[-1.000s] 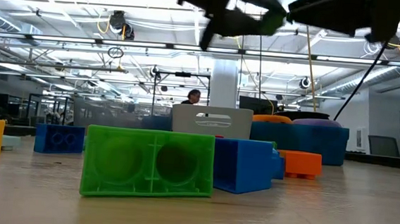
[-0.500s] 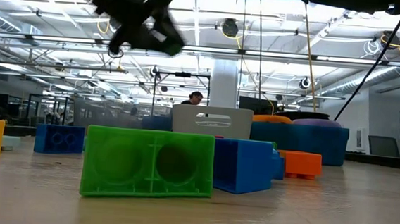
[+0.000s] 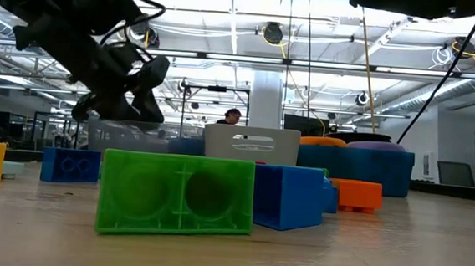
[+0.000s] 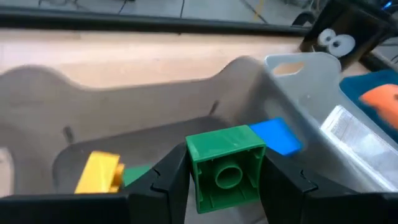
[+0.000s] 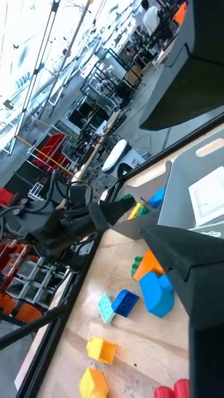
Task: Pick & Place Toys
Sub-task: Put the green game piece into the black bin
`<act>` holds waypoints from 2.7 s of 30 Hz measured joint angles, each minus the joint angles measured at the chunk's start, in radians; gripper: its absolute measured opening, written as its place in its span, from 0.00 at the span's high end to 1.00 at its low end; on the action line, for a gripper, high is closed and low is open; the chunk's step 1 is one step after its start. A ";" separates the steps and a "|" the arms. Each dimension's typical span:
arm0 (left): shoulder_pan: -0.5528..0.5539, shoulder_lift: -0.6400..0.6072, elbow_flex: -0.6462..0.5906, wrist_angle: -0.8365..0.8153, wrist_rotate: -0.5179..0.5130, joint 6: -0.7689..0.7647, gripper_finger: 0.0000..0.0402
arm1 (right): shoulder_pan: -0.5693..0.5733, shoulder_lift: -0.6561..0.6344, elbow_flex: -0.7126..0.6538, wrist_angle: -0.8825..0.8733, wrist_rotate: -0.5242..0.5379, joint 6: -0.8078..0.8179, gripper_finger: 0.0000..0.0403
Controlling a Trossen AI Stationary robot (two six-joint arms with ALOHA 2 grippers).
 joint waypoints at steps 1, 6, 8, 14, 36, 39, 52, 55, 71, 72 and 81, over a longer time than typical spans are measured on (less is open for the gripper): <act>0.006 0.000 -0.004 0.002 0.016 -0.008 0.61 | 0.000 0.000 0.000 -0.004 0.000 0.002 0.37; 0.016 0.000 -0.005 0.013 0.041 -0.013 0.52 | -0.001 0.000 0.000 -0.024 0.003 0.009 0.37; 0.016 0.000 -0.005 0.015 0.042 -0.012 0.46 | -0.001 0.000 0.000 -0.023 0.003 0.019 0.37; 0.016 0.000 -0.005 0.015 0.042 -0.011 0.34 | -0.001 0.000 0.000 -0.023 0.003 0.036 0.37; 0.011 -0.063 -0.001 0.257 0.147 0.166 0.30 | -0.127 0.078 -0.001 -0.250 -0.635 0.614 0.37; 0.011 -0.063 -0.001 0.257 0.147 0.163 0.30 | -0.171 0.145 0.000 -0.249 -0.671 0.663 0.37; 0.011 -0.063 -0.001 0.253 0.182 0.163 0.30 | -0.289 0.420 0.198 -0.443 -0.669 0.698 0.37; 0.010 -0.063 -0.001 0.249 0.197 0.162 0.30 | -0.304 0.447 0.227 -0.482 -0.667 0.698 0.37; 0.005 -0.063 -0.001 0.249 0.199 0.156 0.30 | -0.314 0.462 0.236 -0.606 -0.602 0.739 0.37; 0.005 -0.063 -0.001 0.249 0.199 0.157 0.30 | -0.316 0.462 0.236 -0.608 -0.618 0.747 0.37; 0.005 -0.063 -0.001 0.249 0.199 0.156 0.30 | -0.320 0.463 0.235 -0.619 -0.730 0.750 0.45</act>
